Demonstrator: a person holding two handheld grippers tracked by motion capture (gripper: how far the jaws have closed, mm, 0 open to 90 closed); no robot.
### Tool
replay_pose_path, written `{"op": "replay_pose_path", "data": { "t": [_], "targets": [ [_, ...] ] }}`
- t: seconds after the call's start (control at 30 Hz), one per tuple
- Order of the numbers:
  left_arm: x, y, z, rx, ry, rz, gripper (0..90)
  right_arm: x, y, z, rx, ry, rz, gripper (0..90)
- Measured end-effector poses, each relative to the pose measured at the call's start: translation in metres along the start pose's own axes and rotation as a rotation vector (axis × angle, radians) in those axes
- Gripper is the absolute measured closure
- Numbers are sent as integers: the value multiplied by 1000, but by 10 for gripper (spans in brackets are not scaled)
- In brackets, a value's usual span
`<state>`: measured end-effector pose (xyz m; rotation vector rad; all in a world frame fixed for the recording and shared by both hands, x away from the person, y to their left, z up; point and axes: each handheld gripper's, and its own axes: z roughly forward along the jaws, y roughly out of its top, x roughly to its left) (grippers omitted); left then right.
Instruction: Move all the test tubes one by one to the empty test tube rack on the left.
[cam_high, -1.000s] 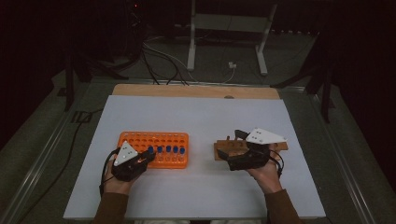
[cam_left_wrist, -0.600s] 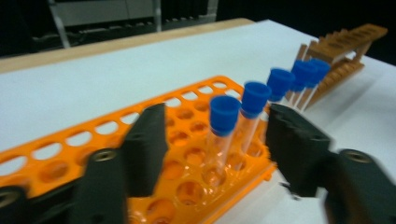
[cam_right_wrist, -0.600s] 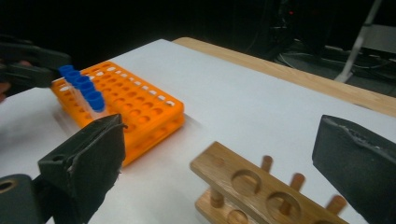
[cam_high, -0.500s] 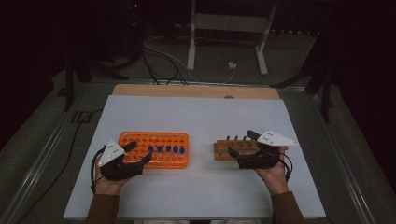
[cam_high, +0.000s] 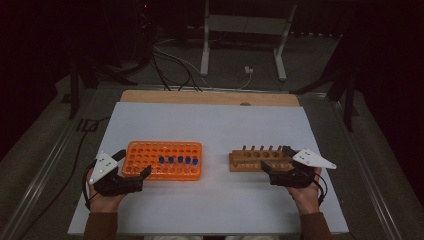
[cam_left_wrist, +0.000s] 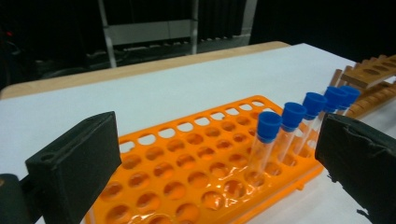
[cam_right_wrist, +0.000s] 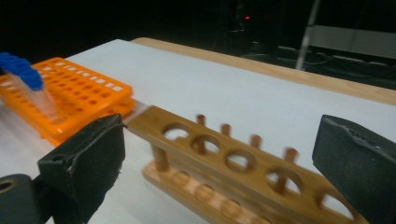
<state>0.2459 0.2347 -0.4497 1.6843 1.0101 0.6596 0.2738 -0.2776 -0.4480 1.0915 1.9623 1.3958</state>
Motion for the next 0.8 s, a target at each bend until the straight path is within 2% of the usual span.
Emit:
{"op": "replay_pose_path", "data": {
  "t": [0.33, 0.5, 0.8],
  "targets": [
    [7, -4, -8, -25, 28, -13, 6, -12, -18, -19, -39, -38, 36, 13],
    [9, -6, -10, -35, 39, -19, 6, -17, -25, -27, -51, -39, 55, 13],
    [10, -8, -9, -29, 38, -22, 6, -22, -28, -36, -66, -58, 67, 13]
  ]
}}
